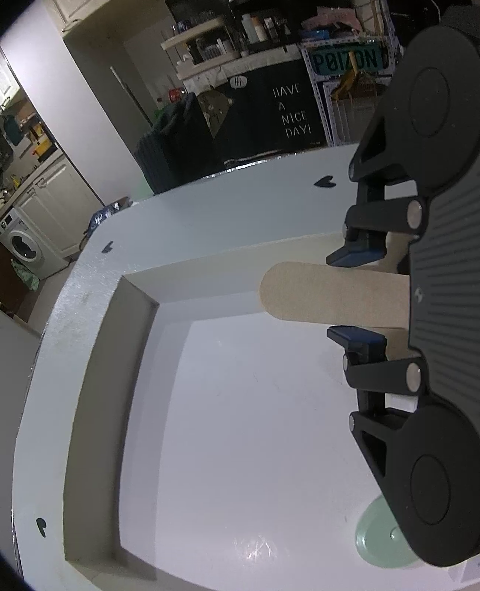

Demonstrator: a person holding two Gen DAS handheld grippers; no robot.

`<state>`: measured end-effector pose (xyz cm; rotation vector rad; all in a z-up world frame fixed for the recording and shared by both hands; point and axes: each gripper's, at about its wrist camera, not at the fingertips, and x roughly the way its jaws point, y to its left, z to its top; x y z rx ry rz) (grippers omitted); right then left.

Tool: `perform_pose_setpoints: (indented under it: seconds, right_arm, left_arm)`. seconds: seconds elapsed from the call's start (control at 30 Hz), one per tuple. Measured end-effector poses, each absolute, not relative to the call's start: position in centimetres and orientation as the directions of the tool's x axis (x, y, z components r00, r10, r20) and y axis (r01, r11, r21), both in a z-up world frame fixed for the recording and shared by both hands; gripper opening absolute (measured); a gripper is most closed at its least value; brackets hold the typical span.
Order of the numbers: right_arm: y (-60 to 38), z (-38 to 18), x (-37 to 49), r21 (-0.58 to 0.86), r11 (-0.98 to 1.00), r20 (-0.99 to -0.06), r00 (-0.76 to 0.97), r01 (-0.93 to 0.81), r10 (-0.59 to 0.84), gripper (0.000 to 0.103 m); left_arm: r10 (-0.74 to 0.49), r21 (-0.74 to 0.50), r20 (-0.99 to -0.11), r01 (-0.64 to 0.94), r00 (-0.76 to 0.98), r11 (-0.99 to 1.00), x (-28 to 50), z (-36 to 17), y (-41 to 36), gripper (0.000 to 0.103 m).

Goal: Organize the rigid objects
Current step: 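Lower the stick into the tray and open the left gripper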

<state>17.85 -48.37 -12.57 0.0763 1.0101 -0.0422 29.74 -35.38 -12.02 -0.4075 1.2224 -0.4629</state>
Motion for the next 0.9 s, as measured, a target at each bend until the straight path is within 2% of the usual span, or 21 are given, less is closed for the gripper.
perform_pose_setpoints:
  seconds: [0.2,0.3,0.43,0.5,0.67,0.77,0.9]
  right_arm:
    - [-48.6,-12.7,17.9,0.056,0.996,-0.845,0.534,0.073,0.009,0.005]
    - [-48.6,-12.7,17.9,0.057,0.996,-0.844,0.536,0.073,0.009,0.005]
    - [-48.6,-12.7,17.9,0.060,0.995,-0.846,0.534,0.074,0.011,0.005]
    - [-48.6,-12.7,18.0,0.060,0.995,-0.846,0.532,0.075,0.011,0.005]
    - [-48.6,-12.7,17.9,0.059,0.995,-0.847,0.532,0.076,0.010,0.005]
    - [-48.6,-12.7,17.9,0.055,0.996,-0.846,0.532,0.073,0.008,0.005]
    - [-48.6,-12.7,17.9,0.054,0.996,-0.846,0.533,0.073,0.007,0.006]
  left_arm:
    - [-0.491,-0.480,-0.829,0.110,0.268,0.871,29.2,-12.8,-36.2,0.034]
    - [-0.458,-0.448,-0.847,0.104,0.269,0.888,29.1,-12.9,-36.2,0.039]
    - [-0.445,-0.432,-0.850,0.111,0.282,0.895,28.9,-12.4,-36.0,0.062]
    - [-0.448,-0.434,-0.846,0.116,0.290,0.894,28.9,-12.0,-35.8,0.067]
    - [-0.453,-0.439,-0.836,0.118,0.309,0.891,28.2,-11.0,-35.0,0.089]
    - [-0.458,-0.442,-0.830,0.126,0.318,0.888,27.6,-10.2,-34.5,0.097]
    - [-0.463,-0.438,-0.818,0.151,0.340,0.886,26.5,-8.9,-33.4,0.103]
